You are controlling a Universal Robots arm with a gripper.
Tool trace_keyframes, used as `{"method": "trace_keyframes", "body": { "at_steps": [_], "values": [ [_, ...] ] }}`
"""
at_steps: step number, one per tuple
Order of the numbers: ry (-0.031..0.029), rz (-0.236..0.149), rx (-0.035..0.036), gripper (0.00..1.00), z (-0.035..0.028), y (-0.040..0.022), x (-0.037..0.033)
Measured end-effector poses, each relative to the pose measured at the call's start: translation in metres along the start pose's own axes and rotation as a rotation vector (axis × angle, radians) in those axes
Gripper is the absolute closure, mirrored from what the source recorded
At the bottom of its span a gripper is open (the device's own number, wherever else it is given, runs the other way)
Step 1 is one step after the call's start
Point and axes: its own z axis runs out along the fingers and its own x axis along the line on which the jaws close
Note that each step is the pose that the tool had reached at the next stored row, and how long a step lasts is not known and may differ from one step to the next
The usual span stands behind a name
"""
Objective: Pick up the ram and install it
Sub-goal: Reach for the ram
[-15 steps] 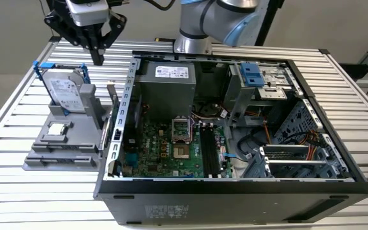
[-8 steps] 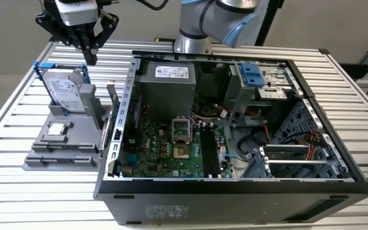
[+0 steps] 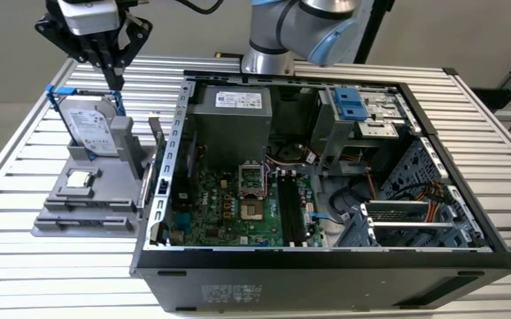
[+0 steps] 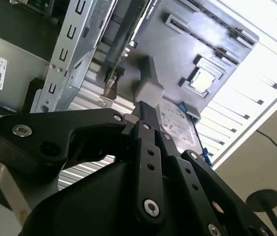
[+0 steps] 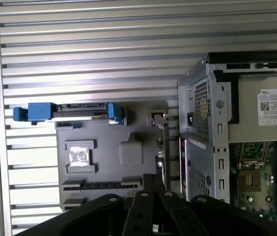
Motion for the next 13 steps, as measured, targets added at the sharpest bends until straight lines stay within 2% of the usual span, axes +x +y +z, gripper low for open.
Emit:
{"method": "trace_keyframes", "body": {
  "at_steps": [13],
  "values": [
    [0.001,-0.001,0.0001,1.0,-0.0004,-0.0017,0.0234]
  ]
}}
